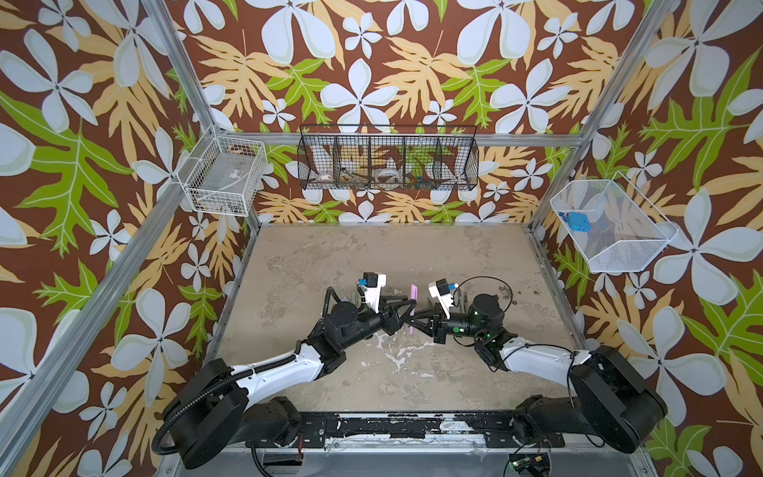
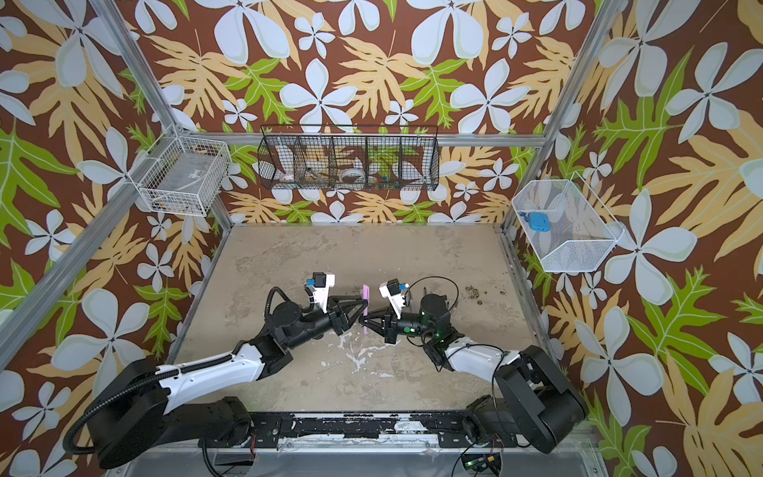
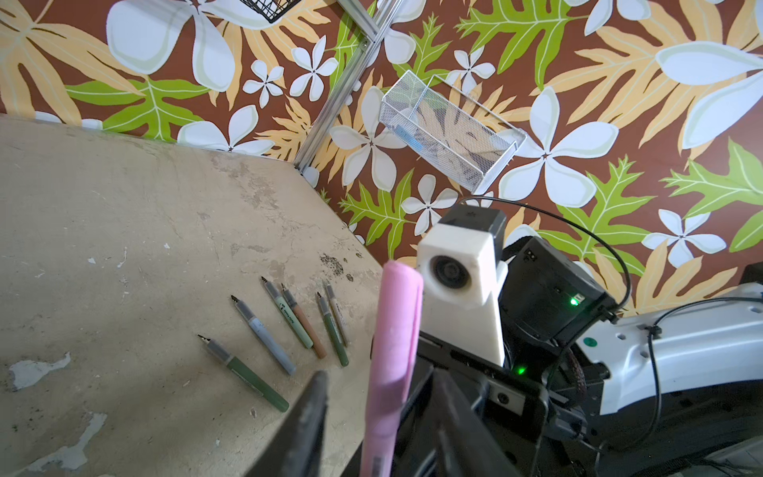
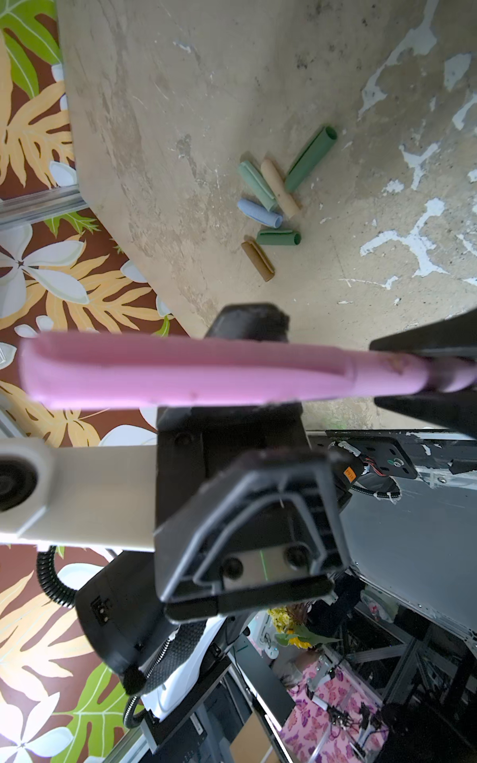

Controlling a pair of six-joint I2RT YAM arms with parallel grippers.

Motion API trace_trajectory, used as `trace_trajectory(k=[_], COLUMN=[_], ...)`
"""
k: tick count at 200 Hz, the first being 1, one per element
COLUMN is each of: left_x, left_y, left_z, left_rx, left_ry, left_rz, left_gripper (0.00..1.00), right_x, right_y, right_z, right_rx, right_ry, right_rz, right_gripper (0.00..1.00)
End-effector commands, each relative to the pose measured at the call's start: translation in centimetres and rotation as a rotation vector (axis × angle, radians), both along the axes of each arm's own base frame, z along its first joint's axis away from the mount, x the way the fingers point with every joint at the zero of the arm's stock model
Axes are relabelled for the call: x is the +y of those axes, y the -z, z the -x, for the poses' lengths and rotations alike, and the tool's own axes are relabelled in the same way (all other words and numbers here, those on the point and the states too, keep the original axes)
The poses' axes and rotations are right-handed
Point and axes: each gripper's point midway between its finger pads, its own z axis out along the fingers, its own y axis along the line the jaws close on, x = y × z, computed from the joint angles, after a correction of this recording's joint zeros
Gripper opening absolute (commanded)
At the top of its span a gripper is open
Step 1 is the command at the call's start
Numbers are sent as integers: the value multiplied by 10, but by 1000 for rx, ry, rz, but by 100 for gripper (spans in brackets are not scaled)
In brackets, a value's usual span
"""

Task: Open the pen caps
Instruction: 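Raise the pink pen upright with left gripper while right gripper closes on its body, then pull the pink cap off with left gripper while right gripper holds the pen body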

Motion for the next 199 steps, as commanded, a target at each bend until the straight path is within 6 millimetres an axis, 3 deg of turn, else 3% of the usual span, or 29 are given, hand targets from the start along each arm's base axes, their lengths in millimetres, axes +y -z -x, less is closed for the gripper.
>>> trace_trajectory(k=[1, 37, 74, 109, 140, 199], left_x=[10, 33, 57, 63, 58, 55], left_y=[-9, 2, -11, -12, -7, -11], left_z=[0, -4, 1, 7, 10, 17], left_rx=[-74, -84, -129, -143, -148, -171], left_ry=[-45, -141, -214, -218, -184, -148], left_rz=[-14, -111, -65, -35, -50, -50], left_gripper=[54, 61, 72, 77, 79, 77], right_x=[0, 11, 18, 32, 31, 39], right_y=[-4, -10, 8, 16, 29, 34], right_z=[-7, -25, -40, -14, -9, 12], right_rx=[-48, -104, -116, -116, -121, -178], right_ry=[30, 82, 82, -139, -153, -203], right_rz=[25, 118, 210, 179, 192, 221], right_gripper=[1, 0, 0, 0, 0, 0])
